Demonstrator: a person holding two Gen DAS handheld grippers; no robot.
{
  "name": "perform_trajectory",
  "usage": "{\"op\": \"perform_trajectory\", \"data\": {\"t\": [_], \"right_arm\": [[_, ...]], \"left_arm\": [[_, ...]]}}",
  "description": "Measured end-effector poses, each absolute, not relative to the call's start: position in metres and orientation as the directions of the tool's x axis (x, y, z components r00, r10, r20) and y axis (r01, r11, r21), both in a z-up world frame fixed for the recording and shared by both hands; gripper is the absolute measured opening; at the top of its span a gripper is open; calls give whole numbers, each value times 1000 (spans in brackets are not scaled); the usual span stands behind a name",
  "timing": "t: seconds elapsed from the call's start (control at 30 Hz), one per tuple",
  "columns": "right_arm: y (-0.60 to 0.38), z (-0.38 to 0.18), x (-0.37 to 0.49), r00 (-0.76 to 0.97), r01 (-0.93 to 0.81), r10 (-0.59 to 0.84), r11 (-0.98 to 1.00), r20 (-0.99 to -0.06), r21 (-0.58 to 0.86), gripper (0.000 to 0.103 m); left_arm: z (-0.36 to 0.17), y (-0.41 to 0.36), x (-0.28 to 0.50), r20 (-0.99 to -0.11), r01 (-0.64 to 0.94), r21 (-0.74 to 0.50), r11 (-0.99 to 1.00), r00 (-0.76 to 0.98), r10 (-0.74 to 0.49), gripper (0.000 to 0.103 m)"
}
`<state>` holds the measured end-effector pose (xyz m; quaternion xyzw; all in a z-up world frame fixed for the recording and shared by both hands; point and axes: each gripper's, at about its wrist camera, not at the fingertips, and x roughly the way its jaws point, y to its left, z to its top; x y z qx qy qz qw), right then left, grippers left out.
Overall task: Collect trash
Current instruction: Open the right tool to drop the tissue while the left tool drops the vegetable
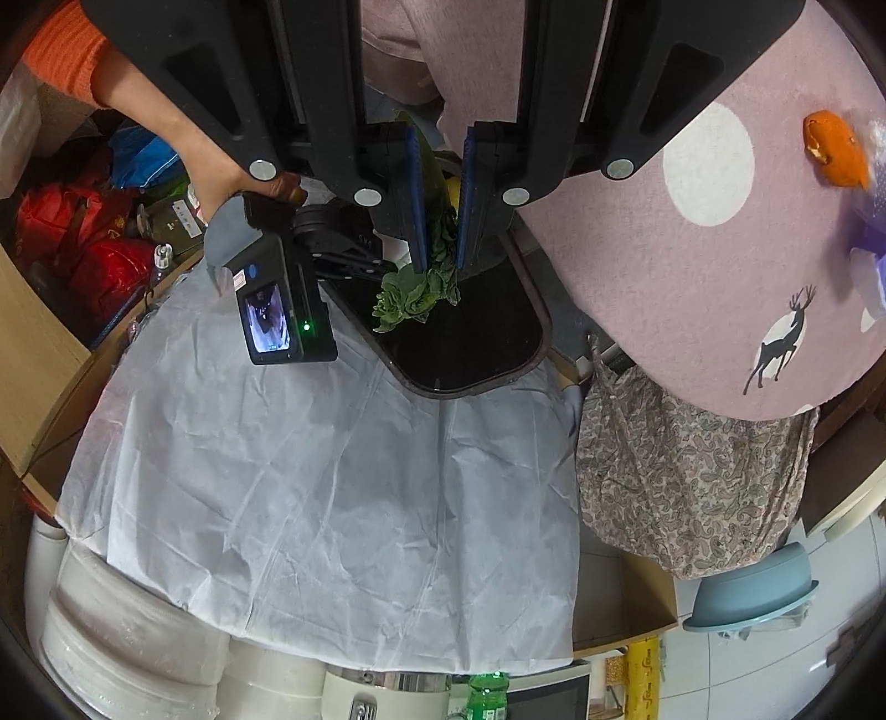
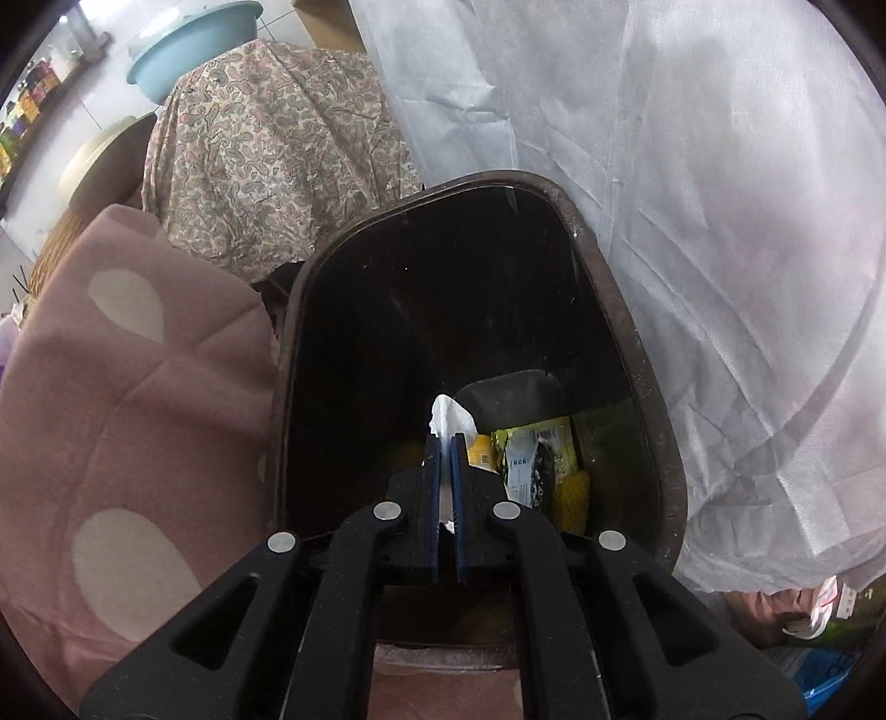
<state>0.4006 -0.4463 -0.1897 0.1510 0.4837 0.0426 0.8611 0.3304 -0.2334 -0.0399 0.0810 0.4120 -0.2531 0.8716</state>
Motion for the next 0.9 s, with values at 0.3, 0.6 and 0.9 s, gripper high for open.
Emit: {"op": "perform_trajectory", "data": {"t": [0.3, 0.6, 0.9], "right_arm": [[-447, -189, 387, 555, 50, 195, 963, -809, 266, 52], [-460, -176, 354, 586, 75, 162, 965, -794, 253, 54], [-478, -161, 307, 630, 94, 113, 971, -768, 221, 65]], "left_arm": [[-65, -270, 358, -825, 502, -86, 861, 448, -344, 12], [-103, -319, 407, -901, 452, -60, 890, 359, -243, 12], [-164, -341, 450, -957, 352, -49, 935, 252, -145, 12]]}}
